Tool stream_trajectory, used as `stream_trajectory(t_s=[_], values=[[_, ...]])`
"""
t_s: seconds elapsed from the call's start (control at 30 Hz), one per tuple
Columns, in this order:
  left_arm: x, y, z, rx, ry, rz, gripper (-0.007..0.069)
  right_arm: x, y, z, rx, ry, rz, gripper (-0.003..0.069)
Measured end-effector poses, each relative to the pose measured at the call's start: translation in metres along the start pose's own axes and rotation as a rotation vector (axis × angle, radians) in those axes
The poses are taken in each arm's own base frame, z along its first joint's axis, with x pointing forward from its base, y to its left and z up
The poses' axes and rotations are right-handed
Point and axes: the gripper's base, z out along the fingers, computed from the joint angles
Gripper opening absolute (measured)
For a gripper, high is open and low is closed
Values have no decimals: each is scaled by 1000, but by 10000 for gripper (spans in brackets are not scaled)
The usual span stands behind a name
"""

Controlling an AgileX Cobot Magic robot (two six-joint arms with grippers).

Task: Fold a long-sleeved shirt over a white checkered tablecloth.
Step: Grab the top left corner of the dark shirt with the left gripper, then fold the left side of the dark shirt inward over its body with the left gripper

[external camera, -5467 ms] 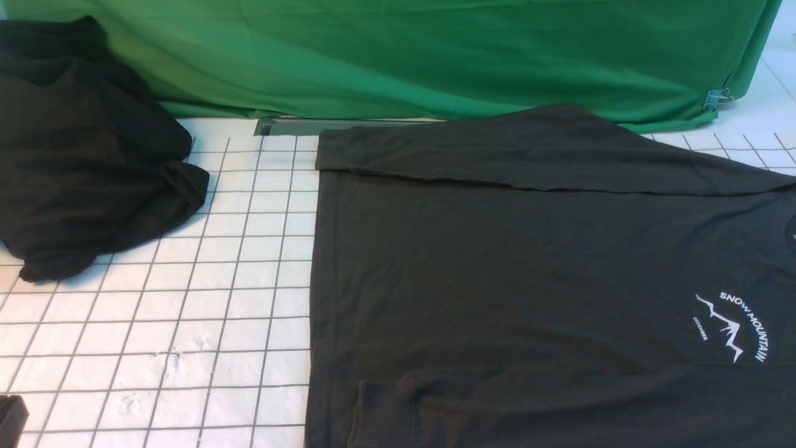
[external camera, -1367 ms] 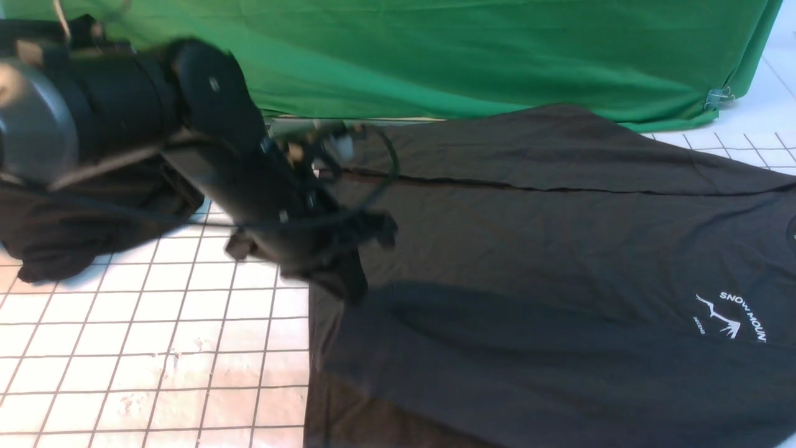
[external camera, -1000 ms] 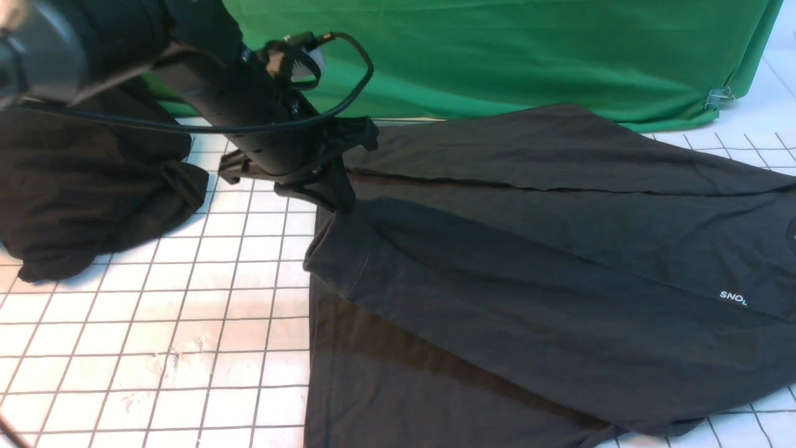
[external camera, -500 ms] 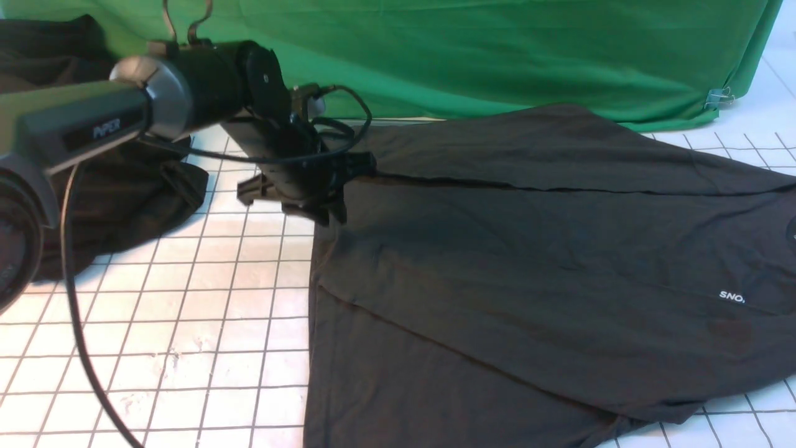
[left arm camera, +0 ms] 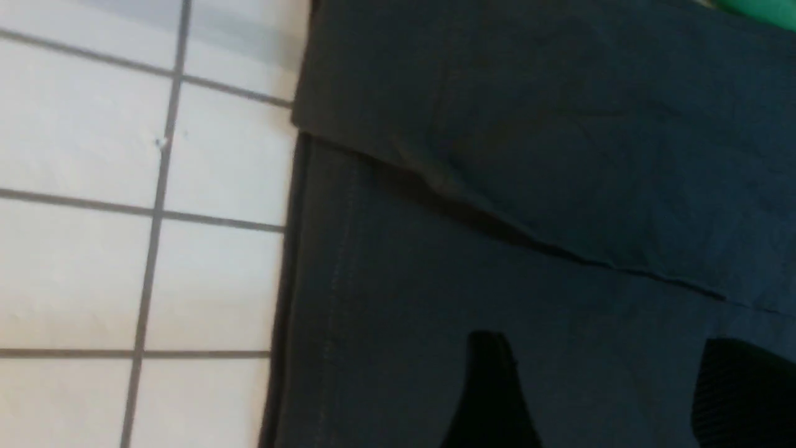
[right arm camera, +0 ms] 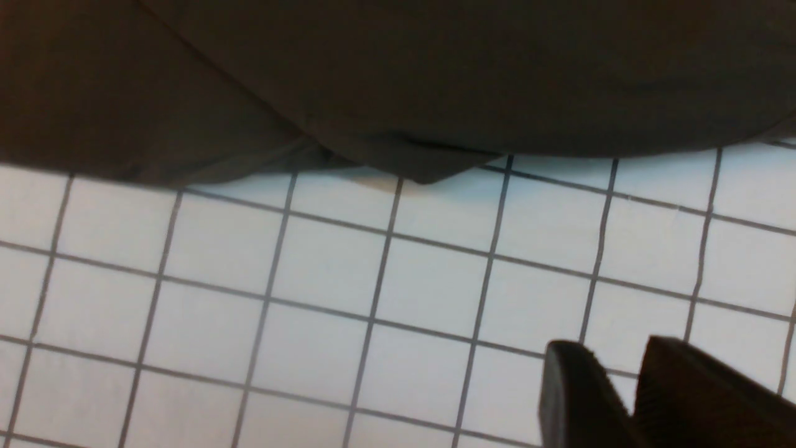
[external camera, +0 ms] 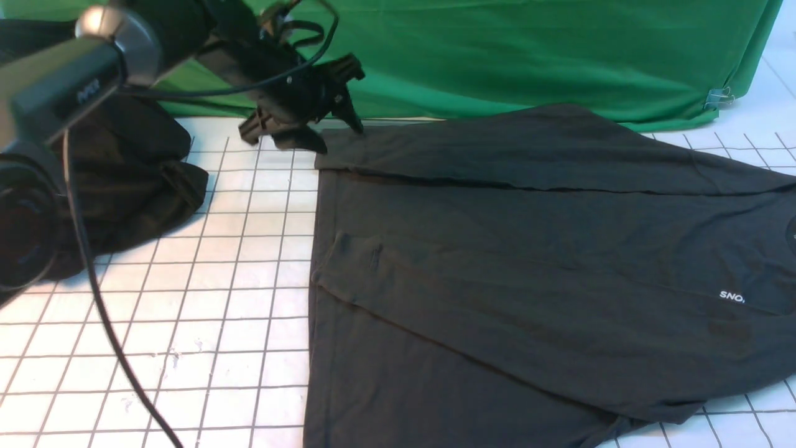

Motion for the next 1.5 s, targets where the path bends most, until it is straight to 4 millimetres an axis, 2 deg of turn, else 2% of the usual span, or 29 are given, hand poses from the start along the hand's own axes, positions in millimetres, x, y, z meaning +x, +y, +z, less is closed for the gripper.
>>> stream_trajectory(t_s=[0.13,0.33,0.7,0.83,0.93,1.0,1.17,1.2,1.23,1.27,1.3,1.33,1.4,1.43,1.47,1.5], values=[[-1,16,31,41,45,-101,399,-1,0,0,1,-8,0,157],[-5,25,60,112,-18,-206,399,-1,0,0,1,-12,0,166],[-9,34,82,149,-84,-286,380,-1,0,0,1,-12,0,182],[-9,36,85,149,-94,-265,269,-1,0,0,1,-12,0,188],[-8,35,84,155,-78,-241,74,-1,0,0,1,-12,0,195],[-8,30,78,169,-66,-232,24,-1,0,0,1,-12,0,197],[-13,6,41,220,-72,-195,13,-1,0,0,1,-14,0,199],[-14,-6,19,245,-64,-183,13,-1,0,0,1,-15,0,202],[-15,-10,13,251,-67,-180,13,-1,0,0,1,-15,0,202],[-12,-21,-7,271,-37,-166,13,-1,0,0,1,-15,0,204],[-12,-22,-9,274,-39,-164,13,-1,0,0,1,-15,0,206],[-6,-35,-36,292,8,-125,13,-1,0,0,1,-15,0,209],[1,-50,-64,302,30,-65,13,-1,0,0,1,-15,0,211],[3,-51,-66,298,32,-56,13,-1,0,0,1,-15,0,212],[11,-61,-86,281,30,3,13,-1,0,0,1,-15,0,216],[13,-64,-91,280,29,13,13,-1,0,0,1,-15,0,216]])
